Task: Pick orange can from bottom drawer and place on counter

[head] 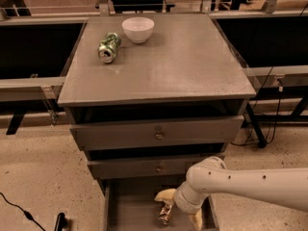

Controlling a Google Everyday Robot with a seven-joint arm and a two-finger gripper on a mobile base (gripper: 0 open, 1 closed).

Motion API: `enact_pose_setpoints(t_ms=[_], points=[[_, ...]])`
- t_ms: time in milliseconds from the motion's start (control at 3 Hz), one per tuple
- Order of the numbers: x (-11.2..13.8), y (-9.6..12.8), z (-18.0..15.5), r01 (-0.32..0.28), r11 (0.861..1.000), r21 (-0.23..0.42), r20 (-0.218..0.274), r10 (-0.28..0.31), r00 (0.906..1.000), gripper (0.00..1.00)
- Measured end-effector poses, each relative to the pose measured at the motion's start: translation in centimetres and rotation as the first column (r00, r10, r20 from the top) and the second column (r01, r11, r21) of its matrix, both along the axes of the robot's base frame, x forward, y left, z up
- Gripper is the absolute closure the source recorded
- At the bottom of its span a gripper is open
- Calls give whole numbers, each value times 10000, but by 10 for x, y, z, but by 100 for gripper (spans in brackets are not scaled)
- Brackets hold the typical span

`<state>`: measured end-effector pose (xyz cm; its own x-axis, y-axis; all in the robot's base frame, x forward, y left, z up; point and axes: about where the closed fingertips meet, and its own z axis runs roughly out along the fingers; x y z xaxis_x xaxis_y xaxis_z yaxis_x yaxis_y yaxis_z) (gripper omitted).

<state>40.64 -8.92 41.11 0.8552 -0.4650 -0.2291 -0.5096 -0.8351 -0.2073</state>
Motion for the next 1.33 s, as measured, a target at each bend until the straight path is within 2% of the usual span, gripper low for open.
enact_pose_setpoints(t_ms=[333,667,1000,1333], points=[[15,17,-28,-665,9972,349,-114,669,9977,0],[42,40,-70,-1103,9824,1511,4,1115,9938,0],[55,44,-87,-1652,9678,1901,381,1609,9862,0],[55,46,-92,-1547,9715,1798,67,1560,9877,0]])
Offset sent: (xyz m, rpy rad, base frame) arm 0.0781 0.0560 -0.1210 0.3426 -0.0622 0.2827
